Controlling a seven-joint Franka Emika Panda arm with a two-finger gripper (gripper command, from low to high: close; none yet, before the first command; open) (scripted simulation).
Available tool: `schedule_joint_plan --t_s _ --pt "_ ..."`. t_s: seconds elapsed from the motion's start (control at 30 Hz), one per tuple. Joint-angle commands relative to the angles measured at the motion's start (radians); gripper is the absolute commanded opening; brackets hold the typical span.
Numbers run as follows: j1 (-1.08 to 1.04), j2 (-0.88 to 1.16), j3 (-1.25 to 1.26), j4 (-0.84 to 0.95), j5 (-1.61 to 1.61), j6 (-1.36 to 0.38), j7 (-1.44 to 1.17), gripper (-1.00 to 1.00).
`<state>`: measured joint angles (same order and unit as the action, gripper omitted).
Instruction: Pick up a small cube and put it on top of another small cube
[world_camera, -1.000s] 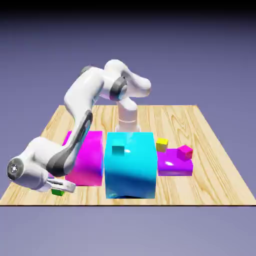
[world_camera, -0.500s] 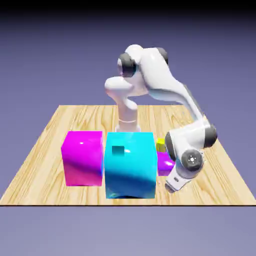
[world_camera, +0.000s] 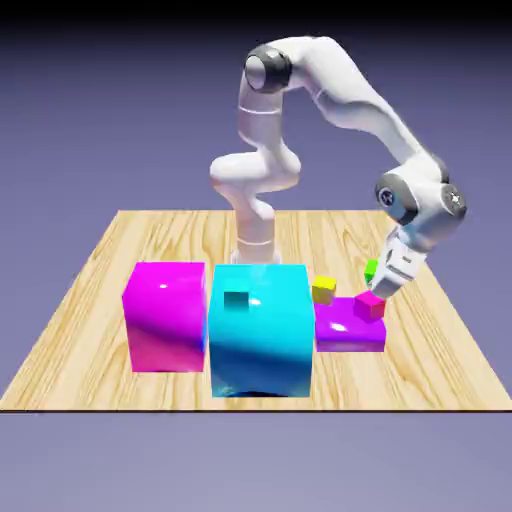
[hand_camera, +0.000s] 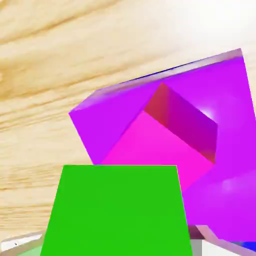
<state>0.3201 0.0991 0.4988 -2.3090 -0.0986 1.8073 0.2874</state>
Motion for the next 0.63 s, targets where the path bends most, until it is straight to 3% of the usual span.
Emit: schedule_joint_plan --t_s 0.0,0.27,0.33,0.5,0.53,0.6 --pt "0.001 -0.033 0.018 -0.036 -0.021 0.008 0.001 -1.00" --pt "0.040 -0.295 0.155 -0.318 -0.175 0.065 0.011 -1.00" --pt "0.018 -0.304 0.143 -0.323 -0.193 0.061 0.024 -1.00" --pt "-0.030 -0.196 0.125 -0.425 -0.315 0.236 0.120 -1.00" --pt "-0.030 -0.196 0.125 -0.425 -0.315 0.236 0.120 1.00" --pt "-0.018 -0.223 0.129 -0.400 -0.285 0.192 0.096 1.00"
